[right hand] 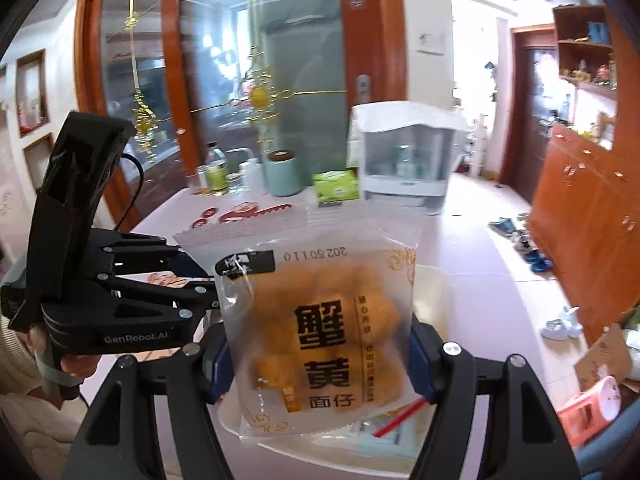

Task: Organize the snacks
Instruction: 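Carry both snacks over the white tray and open both tools to drop them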

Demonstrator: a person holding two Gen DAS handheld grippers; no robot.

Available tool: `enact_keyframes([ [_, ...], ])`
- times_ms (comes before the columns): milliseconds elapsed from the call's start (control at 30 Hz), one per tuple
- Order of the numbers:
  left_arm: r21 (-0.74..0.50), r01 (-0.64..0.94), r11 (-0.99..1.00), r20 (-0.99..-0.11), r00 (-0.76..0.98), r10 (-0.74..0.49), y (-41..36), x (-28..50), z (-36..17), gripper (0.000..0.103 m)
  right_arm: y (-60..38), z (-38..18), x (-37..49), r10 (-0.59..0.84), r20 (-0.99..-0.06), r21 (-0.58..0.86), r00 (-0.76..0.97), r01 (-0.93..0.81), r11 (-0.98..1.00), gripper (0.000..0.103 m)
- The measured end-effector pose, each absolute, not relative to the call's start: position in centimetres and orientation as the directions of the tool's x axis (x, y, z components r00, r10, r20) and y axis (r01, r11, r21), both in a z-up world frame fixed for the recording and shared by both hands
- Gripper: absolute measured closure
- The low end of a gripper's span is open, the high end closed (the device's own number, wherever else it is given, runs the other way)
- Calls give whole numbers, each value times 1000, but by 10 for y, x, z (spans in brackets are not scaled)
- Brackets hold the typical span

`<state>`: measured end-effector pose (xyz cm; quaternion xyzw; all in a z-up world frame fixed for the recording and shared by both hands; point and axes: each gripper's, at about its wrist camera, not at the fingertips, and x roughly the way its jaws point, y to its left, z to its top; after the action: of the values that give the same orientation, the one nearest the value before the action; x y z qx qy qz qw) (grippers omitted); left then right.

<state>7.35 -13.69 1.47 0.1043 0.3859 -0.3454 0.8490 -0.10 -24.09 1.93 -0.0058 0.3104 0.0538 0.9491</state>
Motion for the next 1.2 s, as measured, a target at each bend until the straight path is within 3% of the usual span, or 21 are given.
enact_keyframes([
  [667,-51,603,796,-744,509,-433,-156,93,9,69,-247,8,14,-27,-638,-41,769,1,999,31],
  [1000,-22,580,814,-765,515,-388,-168,108,-4,69,-261,-6,31,-99,-697,-51,711,89,995,23],
  [1067,-11,574,819,-763,524,-378,-170,109,-5,64,-263,-7,36,-106,-707,-51,699,99,994,22],
  [1200,8,526,850,-761,555,-337,-168,118,-6,19,-267,-8,39,-140,-708,-76,692,123,989,21],
])
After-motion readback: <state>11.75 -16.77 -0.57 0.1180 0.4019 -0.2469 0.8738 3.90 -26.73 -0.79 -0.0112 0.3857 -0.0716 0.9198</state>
